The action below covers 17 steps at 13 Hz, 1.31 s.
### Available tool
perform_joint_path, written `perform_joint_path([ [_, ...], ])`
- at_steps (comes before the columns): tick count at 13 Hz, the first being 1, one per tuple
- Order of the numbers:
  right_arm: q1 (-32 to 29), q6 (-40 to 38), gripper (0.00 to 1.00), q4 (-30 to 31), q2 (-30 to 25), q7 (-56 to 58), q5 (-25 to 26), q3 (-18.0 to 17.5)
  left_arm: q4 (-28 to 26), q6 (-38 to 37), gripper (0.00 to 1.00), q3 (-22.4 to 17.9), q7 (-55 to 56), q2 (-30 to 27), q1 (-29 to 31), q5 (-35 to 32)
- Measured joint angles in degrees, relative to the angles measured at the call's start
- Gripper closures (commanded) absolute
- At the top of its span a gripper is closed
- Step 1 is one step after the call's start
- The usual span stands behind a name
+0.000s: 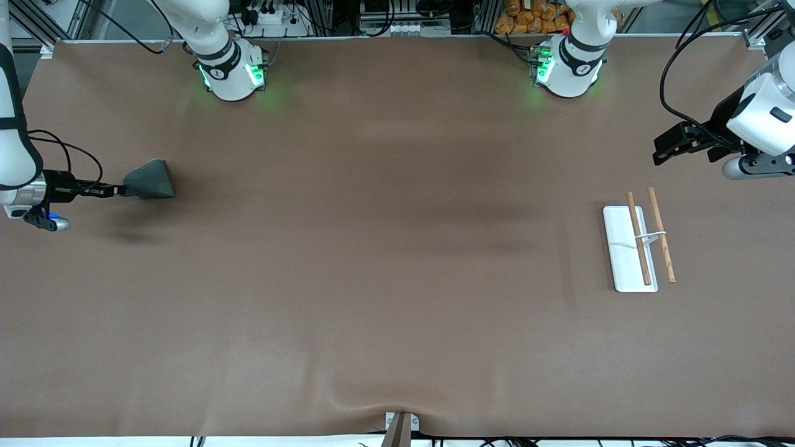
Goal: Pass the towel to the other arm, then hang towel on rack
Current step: 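Lower the right gripper onto the towel corner and close it, then lift the towel with the right gripper toward the table middle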
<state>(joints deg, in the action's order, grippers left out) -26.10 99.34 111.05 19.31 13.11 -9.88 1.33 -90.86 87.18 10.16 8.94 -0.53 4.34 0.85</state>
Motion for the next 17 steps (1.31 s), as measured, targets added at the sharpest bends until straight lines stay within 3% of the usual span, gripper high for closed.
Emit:
perform_joint_path([
  [4, 1.8, -10.5, 1.0, -4.4, -4.2, -16.4, -0.5, -6.0, -0.1, 0.0, 0.0, 0.0, 0.0, 0.0, 0.0, 0.0],
  [7, 3.6, -13.8, 1.0, -5.2, -6.7, -25.6, -5.7, -9.2, -0.2, 0.0, 0.0, 0.0, 0.0, 0.0, 0.0, 0.0],
  [11, 4.7, -14.5, 1.0, -7.1, -8.0, -39.9, -9.8, -16.1, -0.2, 0.2, 0.0, 0.0, 0.0, 0.0, -0.1, 0.0],
  [17, 5.0, -11.7, 1.0, -9.5, -8.1, -56.5, -20.4, -24.2, -0.3, 0.5, 0.0, 0.0, 0.0, 0.0, -0.1, 0.0],
])
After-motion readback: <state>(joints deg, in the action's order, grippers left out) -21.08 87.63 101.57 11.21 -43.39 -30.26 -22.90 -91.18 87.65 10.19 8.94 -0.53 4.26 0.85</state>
